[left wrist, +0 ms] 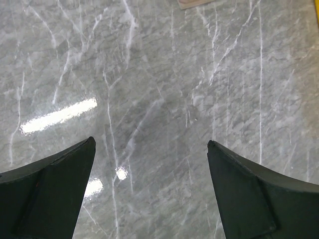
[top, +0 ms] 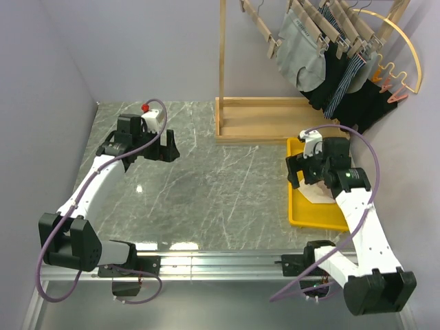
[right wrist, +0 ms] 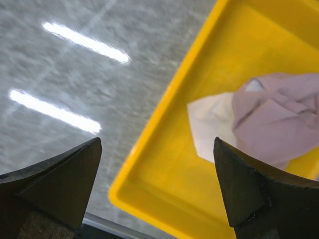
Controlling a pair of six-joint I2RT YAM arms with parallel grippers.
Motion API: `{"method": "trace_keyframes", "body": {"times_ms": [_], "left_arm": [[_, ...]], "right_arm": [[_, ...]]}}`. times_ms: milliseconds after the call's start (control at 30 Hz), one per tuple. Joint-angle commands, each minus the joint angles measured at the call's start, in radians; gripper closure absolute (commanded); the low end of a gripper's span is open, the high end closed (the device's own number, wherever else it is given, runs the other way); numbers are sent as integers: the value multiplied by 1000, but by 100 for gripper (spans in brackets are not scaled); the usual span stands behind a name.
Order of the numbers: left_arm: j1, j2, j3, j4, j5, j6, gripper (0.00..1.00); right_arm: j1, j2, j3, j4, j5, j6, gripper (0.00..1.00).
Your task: Clip the underwear to the hanger
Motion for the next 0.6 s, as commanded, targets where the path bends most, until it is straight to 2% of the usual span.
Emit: {"method": "trace_keyframes", "body": {"times_ms": [0,233,367,567], "left_arm": [[2,-14,71,-23,43,8,1],[2,-9,86,-45,110,32,0],[2,1,85,-52,138,46,1],[2,26,88,-51,164,45,1]], "right_arm": [[-52,52,63,-116,67,-169,0],[-230,277,155,-268,68,-578,2],[-292,397,230,-319,40,-784,17],[-253,543,248,-320,67,-881,40]]}}
